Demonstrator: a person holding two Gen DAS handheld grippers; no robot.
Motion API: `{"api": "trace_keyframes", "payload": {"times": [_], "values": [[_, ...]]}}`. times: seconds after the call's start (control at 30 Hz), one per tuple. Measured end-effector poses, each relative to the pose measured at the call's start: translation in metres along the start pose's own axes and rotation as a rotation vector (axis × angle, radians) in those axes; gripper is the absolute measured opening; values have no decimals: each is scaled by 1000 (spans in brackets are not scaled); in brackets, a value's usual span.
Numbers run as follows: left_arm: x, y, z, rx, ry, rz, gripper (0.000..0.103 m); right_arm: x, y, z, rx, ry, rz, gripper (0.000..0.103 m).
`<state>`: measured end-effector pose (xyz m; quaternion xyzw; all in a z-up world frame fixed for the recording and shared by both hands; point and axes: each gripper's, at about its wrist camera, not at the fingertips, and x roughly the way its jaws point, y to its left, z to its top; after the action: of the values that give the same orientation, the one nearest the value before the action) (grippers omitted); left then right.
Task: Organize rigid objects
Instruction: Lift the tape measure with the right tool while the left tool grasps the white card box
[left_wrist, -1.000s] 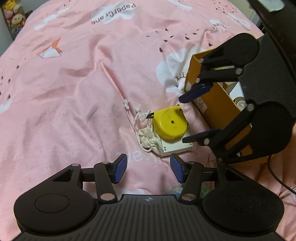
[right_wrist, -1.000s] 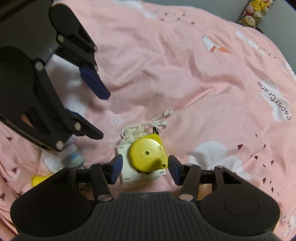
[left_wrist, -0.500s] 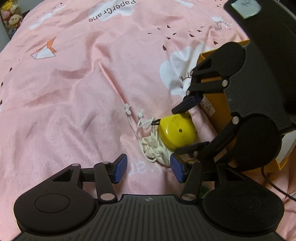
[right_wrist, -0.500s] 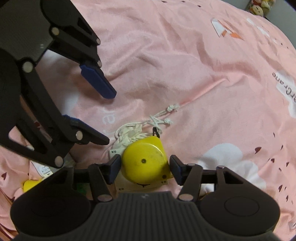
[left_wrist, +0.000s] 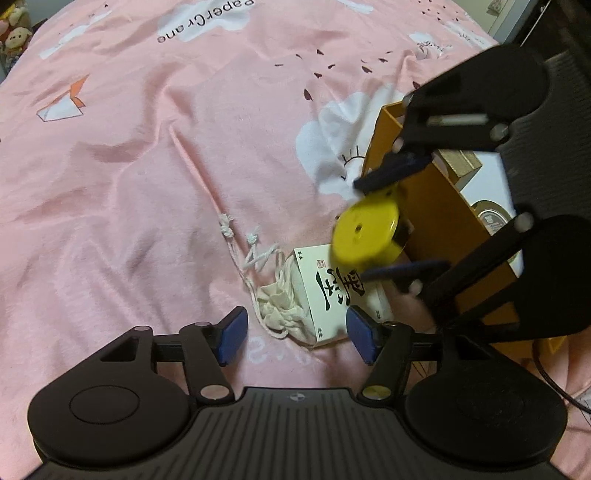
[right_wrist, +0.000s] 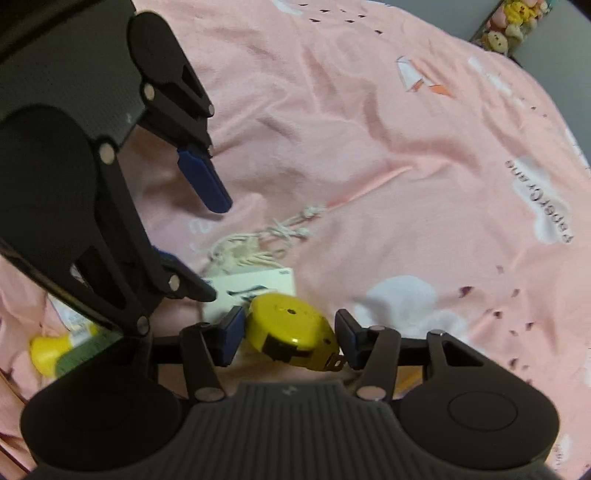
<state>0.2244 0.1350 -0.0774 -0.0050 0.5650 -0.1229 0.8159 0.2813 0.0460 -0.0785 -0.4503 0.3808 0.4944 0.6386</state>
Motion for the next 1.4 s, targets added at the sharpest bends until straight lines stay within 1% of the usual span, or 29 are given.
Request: {"api": "trace_keyframes", "payload": {"times": [0.07,0.1,0.2,0.23,0.3,0.53,0.57,0.6,0.63,0.73,0.8,0.83,0.9,0.97,1.1,1.23,1.33,1.4], "values": [[8,2,4,-2,19,-18,75,-1,-3,-2,-13,3,-29,53],[13,4,6,-8,33,-29,77,-2,-5,-3,-17,5,-39,53],[25,8,12,-16,51,-29,79,1,-9,-6,-13,17,-59,53],[27,9,13,-8,52,-25,80,2,-10,-6,-10,19,-61,53],[32,10,17,-1,53,-44,84,5,-14,-7,-4,18,-58,53],[54,17,26,-18,94,-127,86,9,-15,-9,-6,19,-39,53],[56,17,26,-21,92,-140,83,10,-15,-10,-12,16,-40,53],[58,18,26,-30,92,-152,82,10,-15,-10,-17,14,-43,53],[60,18,25,-35,91,-157,81,10,-15,-11,-22,13,-46,53],[57,17,26,-43,83,-170,74,12,-15,-10,-30,13,-51,52],[47,18,24,-56,71,-175,60,11,-16,-9,-24,14,-50,52],[42,19,23,-58,67,-177,57,11,-16,-9,-22,15,-51,52],[31,17,20,-36,48,-183,46,11,-16,-8,-20,17,-54,52],[23,14,16,-10,30,-188,42,10,-15,-8,-19,17,-66,52],[21,12,7,-30,39,-221,39,6,-14,-7,-27,13,-82,52],[16,5,-2,-42,30,-232,35,0,-15,-8,-9,0,-72,51],[10,-5,-11,-38,25,-199,31,-6,-12,-10,6,-14,-53,50],[8,-10,-16,-48,42,-180,29,-11,-8,-11,22,-30,-22,43]]}}
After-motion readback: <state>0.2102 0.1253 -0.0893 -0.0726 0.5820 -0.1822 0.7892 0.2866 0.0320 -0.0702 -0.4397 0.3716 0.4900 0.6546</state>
